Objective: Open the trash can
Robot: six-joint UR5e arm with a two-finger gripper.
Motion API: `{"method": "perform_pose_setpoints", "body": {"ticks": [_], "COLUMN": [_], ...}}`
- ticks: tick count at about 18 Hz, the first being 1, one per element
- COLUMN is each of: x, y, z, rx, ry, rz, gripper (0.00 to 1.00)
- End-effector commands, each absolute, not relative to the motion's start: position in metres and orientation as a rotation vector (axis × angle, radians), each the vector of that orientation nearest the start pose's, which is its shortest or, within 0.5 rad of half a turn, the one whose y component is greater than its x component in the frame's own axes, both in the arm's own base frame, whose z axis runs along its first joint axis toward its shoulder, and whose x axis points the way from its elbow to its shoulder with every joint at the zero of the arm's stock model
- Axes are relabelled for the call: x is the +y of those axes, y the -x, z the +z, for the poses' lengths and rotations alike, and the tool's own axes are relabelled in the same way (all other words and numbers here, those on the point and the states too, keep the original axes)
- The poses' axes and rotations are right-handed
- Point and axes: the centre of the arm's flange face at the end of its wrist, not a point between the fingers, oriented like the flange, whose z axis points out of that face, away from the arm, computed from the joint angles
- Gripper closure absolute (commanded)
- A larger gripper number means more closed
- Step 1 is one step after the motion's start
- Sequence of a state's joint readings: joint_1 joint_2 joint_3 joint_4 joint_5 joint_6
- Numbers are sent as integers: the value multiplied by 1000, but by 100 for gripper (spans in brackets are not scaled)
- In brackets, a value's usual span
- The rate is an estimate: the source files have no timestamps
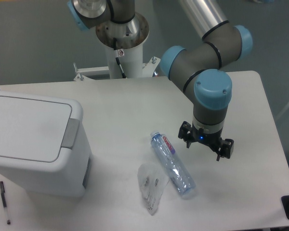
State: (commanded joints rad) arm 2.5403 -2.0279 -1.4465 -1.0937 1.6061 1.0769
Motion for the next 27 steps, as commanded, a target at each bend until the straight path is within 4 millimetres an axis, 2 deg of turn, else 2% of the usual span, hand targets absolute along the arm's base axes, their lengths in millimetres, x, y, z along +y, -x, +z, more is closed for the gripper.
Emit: {"method": "perform_pose_setpoints", "body": {"ticks": [13,17,20,23,27], "x": [486,481,480,484,514], "y": [477,469,464,454,429], "z": [326,326,355,383,422], "rx": [167,133,97,-6,-54], "ry": [3085,3048,3003,2926,2876], "rz": [217,291,318,270,144], "gripper": [0,0,0,0,0]}}
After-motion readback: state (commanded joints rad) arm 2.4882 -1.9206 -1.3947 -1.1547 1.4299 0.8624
